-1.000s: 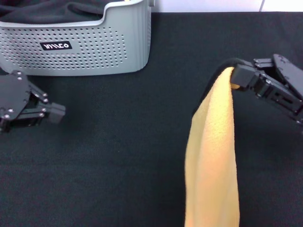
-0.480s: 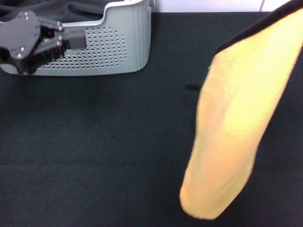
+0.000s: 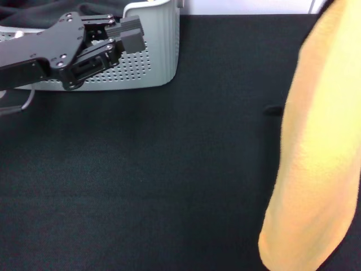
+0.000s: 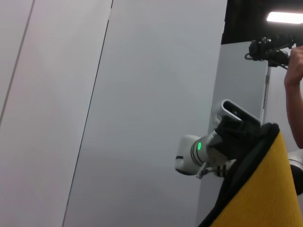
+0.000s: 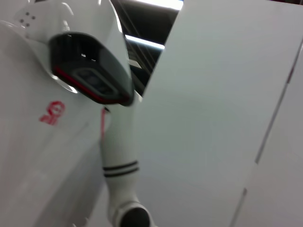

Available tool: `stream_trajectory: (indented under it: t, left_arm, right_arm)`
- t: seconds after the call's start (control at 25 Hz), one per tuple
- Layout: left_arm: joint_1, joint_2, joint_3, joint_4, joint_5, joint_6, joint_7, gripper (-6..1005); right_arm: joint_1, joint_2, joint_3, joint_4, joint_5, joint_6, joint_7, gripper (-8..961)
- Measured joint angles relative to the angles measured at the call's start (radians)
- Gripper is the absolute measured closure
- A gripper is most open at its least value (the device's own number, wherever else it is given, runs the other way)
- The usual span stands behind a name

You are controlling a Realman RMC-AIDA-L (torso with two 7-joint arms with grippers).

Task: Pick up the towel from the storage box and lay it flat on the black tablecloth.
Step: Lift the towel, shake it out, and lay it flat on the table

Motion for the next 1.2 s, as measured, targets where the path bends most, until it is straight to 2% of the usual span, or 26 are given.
stream_trajectory:
  t: [0.08,0.16,0.36,0.52,0.6,0.68,0.72,0.76,0.92,1.12,1.2]
  left_arm:
    - [-0.002,-0.007,0.0,-0.01,0.001,-0.023,0.014,808]
    - [0.0,-0.017,0.0,-0.014,0.002,-0.052,0.023,788]
    - [0.009,-0.042,0.0,-0.018,0.001,-0.126,0.038,778]
    - [0.013,-0.063,-0.002,-0.032,-0.003,-0.164,0.073,777]
    - [0.015,-0.072,-0.006,-0.045,-0.006,-0.173,0.102,777]
    - [0.016,-0.081,-0.009,-0.06,-0.011,-0.182,0.131,777]
    - [0.016,-0.084,-0.01,-0.065,-0.014,-0.186,0.14,777]
    - [0.019,-0.09,-0.011,-0.075,-0.02,-0.195,0.158,777]
    - [0.035,-0.103,-0.011,-0.102,-0.052,-0.226,0.196,777]
    - [0.058,-0.106,-0.011,-0.14,-0.075,-0.236,0.22,776]
    - [0.067,-0.107,-0.011,-0.153,-0.075,-0.236,0.228,776]
  right_arm:
    - [0.005,-0.001,0.005,-0.002,-0.01,0.02,0.004,948]
    - [0.009,0.019,0.007,-0.004,-0.049,0.124,0.013,948]
    - [0.005,0.099,0.018,-0.006,-0.091,0.323,0.014,948]
    - [0.003,0.133,0.033,-0.037,-0.091,0.383,0.015,948]
    - [-0.001,0.156,0.078,-0.054,-0.079,0.39,0.016,948]
    - [-0.015,0.191,0.146,-0.09,-0.071,0.391,0.024,948]
    - [-0.031,0.214,0.189,-0.132,-0.064,0.392,0.033,948]
    - [-0.037,0.223,0.199,-0.149,-0.062,0.392,0.036,948]
    - [-0.043,0.223,0.194,-0.173,-0.06,0.368,0.041,948]
    - [-0.057,0.218,0.201,-0.178,-0.03,0.313,0.054,948]
    - [-0.063,0.21,0.201,-0.178,-0.016,0.27,0.058,948]
